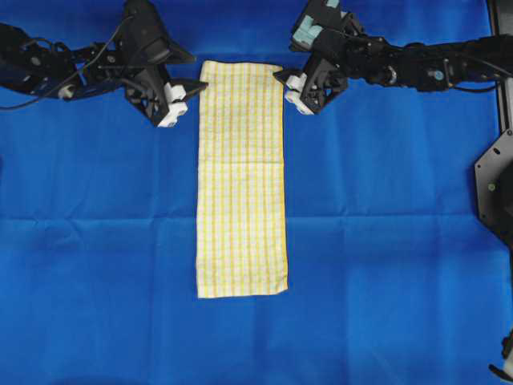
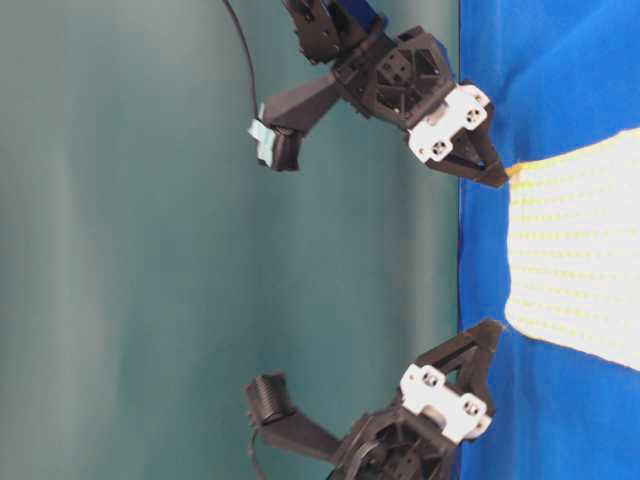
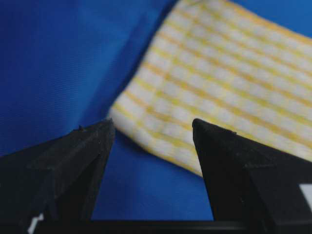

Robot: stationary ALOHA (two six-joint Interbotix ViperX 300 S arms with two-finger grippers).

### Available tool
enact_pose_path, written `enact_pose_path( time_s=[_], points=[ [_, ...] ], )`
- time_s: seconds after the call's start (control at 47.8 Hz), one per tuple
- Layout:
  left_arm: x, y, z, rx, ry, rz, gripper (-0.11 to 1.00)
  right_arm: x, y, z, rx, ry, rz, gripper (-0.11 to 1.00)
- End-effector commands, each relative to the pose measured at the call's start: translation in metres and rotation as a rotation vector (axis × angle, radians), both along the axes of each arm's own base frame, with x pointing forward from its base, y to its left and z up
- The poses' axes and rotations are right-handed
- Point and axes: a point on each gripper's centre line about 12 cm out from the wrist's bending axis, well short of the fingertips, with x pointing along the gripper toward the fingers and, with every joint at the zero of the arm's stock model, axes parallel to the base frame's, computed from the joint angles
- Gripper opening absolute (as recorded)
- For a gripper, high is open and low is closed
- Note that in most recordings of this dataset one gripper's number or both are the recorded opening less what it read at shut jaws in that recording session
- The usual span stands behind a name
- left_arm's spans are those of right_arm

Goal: Fold the yellow towel.
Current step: 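Grasp the strip's top corners with both grippers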

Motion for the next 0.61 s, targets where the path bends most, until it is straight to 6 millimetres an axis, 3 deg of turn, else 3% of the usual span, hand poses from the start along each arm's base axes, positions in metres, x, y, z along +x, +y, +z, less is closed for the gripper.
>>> enact_pose_path(
  time_s=[0.0,0.377,0.482,0.586],
  points=[
    [0.007,0.010,0.005,0.020,-0.034,0.014,0.59,0.009,-0.007,0.008,-0.013,-0.032,-0.014,0.74],
    [0.016,0.018,-0.026,-0.001,0.012,0.024,0.51,0.010,-0.009,-0.015,0.044,-0.006,-0.065,0.68],
    [0.016,0.019,-0.033,-0.011,0.035,0.025,0.40,0.010,-0.010,-0.018,0.047,0.000,-0.069,0.52],
    [0.016,0.021,-0.033,-0.008,0.034,0.026,0.18,0.010,-0.009,-0.019,0.049,0.001,-0.068,0.25]
  ],
)
